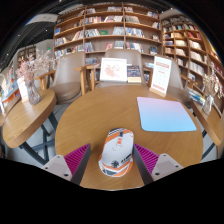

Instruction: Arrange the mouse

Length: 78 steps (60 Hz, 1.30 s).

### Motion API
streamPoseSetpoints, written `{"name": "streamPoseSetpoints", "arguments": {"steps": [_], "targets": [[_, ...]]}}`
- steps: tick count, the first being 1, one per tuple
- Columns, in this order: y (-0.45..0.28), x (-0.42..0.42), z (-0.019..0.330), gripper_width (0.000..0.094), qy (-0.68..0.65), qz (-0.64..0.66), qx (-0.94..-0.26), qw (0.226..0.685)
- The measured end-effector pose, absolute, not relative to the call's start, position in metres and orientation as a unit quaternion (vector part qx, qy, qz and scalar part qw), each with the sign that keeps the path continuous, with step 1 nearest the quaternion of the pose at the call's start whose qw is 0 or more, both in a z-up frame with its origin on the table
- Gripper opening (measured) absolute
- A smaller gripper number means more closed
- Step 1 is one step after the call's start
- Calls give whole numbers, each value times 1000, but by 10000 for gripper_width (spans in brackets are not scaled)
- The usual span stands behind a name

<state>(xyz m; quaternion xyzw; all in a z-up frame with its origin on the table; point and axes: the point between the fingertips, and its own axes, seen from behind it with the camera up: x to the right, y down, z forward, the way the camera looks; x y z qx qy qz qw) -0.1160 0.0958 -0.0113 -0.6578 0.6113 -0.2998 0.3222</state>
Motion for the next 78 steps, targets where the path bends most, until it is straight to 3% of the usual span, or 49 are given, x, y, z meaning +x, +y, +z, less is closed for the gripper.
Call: {"name": "streamPoseSetpoints", "arguments": {"steps": [21,26,30,40,45,55,61,70,78], "targets": [[106,-98,-12,828,603,-299,-663,327],[105,-96,-11,713,604,-303,-661,327],[102,-93,-12,494,607,-307,-656,326],[103,-95,-9,428,609,-298,-661,320],[98,-95,7,412,612,-293,-656,331],[62,-66,83,412,603,-325,-629,366],[21,-33,107,412,613,-343,-609,368],[-51,25,103,412,621,-376,-595,344],[-99,55,67,412,638,-379,-592,315]]}}
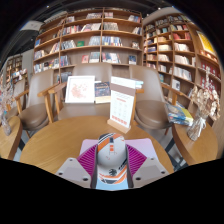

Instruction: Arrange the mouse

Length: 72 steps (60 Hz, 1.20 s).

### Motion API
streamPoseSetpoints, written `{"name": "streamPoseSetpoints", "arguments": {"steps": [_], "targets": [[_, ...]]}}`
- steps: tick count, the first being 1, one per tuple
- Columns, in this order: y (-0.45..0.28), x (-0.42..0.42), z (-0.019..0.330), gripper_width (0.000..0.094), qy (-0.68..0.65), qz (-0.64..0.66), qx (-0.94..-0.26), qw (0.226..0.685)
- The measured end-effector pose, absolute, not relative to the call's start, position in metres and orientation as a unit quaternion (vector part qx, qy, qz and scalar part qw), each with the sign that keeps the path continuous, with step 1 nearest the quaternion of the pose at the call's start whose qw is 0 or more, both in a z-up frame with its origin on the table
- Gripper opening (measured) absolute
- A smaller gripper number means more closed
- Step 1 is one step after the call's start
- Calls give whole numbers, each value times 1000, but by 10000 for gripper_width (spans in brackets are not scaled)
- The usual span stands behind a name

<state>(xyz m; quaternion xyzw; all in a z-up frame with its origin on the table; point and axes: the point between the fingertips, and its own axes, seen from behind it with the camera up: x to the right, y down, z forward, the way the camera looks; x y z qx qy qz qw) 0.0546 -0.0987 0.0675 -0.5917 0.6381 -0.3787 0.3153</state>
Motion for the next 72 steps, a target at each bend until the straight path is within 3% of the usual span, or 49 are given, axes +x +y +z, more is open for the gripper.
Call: {"name": "streamPoseSetpoints", "arguments": {"steps": [18,27,33,34,36,52,72], "targets": [[-118,62,-2,425,649,-347,-611,291],[-114,60,-8,539,644,-336,-619,297],[-119,54,9,857,646,-350,-610,297],[-119,52,14,870,644,-353,-610,297],[-121,45,25,840,644,-360,-608,295],[-95,-91,112,858,644,-361,-589,329],[-72,-250,120,855,626,-352,-610,333]]}}
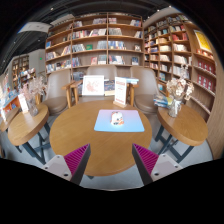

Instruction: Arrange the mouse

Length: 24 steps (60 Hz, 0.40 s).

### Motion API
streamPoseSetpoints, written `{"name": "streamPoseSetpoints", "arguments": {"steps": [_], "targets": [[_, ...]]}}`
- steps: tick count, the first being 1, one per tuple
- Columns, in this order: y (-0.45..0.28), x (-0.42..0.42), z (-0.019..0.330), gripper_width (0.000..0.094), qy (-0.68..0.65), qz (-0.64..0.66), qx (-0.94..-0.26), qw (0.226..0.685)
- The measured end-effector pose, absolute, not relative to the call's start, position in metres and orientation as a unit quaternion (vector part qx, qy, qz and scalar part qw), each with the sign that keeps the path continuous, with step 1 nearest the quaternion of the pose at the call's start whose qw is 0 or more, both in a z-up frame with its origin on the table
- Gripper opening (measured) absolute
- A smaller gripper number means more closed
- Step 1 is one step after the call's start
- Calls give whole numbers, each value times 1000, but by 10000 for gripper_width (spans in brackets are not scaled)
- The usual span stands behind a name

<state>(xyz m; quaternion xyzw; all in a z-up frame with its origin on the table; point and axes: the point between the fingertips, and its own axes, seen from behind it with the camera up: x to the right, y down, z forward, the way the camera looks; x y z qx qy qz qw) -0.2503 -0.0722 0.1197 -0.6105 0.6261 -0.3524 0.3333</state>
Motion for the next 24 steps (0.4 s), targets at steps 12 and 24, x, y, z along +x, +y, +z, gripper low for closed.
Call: {"name": "streamPoseSetpoints", "arguments": {"steps": [12,24], "targets": [[-83,-281,122,855,620,-377,-608,322],[-80,-290,126,853,610,-381,-613,327]]}}
